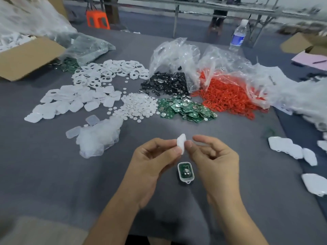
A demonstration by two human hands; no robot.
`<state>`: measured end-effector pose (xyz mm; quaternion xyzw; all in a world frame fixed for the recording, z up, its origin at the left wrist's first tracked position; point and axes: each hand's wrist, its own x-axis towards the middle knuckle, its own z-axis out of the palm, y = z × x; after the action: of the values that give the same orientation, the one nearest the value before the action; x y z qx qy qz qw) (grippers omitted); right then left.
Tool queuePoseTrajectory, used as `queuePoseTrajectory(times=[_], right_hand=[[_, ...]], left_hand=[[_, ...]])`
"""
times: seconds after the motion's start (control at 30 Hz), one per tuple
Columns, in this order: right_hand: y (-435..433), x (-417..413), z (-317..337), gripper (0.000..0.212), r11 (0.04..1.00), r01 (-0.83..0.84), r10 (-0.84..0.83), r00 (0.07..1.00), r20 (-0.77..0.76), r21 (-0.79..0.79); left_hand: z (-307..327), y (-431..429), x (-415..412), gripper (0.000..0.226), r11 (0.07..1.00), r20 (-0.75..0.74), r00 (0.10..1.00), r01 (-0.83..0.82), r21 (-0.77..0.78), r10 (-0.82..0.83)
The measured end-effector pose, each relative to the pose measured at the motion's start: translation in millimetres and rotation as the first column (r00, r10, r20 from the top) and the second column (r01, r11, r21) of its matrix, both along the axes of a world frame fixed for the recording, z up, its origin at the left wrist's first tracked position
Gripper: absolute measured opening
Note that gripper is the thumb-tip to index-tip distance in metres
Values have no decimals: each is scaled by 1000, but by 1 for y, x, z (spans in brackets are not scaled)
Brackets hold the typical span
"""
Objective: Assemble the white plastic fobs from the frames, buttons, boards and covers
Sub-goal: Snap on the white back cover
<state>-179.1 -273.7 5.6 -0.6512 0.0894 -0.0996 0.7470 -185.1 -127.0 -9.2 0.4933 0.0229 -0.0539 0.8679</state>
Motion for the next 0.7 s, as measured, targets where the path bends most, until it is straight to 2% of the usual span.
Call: queuePoseTrajectory(times=[0.1,0.2,0.4,0.5,0.57,0.6,0.67,0.7], right_hand=[[-5,-4,-2,20,999,-24,24,1000,-9,24],[-12,-8,-2,25,991,-132,132,991,-18,11],[-24,-11,-2,28,978,-189,191,981,-15,91],[-29,-12,-2,30,972,-226,227,974,-11,65],[-33,-12,0,31,966,-251,251,968,-9,-67],[-36,-11,0,31,945,-259,263,965,-5,-202],[-41,-11,1,34,833,-274,310,951,-4,-481],[-43,-11,1,39,777,-293,347,938,-10,-557]], left_hand=[[-4,-9,-3,21,1000,3,1000,-25,7,25],[-6,-15,-6,20,1000,7,1000,-30,-3,30],[-11,-17,-11,21,999,-12,999,52,-14,-52],[-11,-15,-12,24,993,-22,993,113,31,-112],[-12,-14,-12,23,986,-5,993,121,111,-121],[-13,-14,-12,22,980,10,993,118,158,-122],[-14,-16,-11,22,968,26,993,106,227,-115],[-15,-17,-10,22,963,20,993,104,247,-113]])
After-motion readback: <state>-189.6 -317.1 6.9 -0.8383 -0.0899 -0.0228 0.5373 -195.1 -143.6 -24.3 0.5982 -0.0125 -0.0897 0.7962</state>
